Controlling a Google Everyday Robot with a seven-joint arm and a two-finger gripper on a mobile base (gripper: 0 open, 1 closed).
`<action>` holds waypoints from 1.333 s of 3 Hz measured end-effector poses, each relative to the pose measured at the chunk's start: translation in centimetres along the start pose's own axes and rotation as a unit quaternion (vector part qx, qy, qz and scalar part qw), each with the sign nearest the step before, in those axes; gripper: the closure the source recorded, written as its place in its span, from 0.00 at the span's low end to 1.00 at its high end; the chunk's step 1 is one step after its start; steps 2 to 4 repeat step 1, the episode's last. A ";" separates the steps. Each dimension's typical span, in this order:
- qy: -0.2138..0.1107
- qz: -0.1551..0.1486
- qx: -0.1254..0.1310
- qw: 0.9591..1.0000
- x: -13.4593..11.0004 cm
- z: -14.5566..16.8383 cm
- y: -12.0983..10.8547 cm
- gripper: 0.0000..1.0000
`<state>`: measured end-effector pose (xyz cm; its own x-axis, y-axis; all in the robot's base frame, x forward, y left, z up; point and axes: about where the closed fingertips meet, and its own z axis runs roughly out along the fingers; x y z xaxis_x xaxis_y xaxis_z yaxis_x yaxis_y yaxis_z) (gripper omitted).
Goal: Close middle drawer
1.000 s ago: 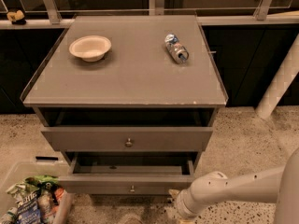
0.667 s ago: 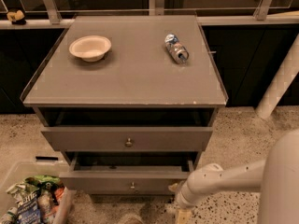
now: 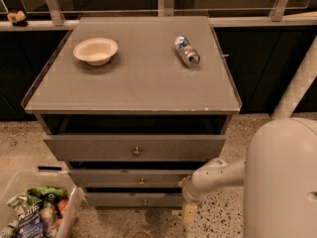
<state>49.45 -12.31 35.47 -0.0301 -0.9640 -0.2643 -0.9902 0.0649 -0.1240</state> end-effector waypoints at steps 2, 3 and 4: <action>0.000 0.000 0.000 1.000 0.0 0.0 0.0 0.00; 0.000 0.000 0.000 1.000 0.0 0.0 0.0 0.00; 0.000 0.000 0.000 1.000 0.0 0.0 0.0 0.00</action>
Offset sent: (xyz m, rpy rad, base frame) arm 0.0000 0.0000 0.0000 0.0000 0.0000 0.0000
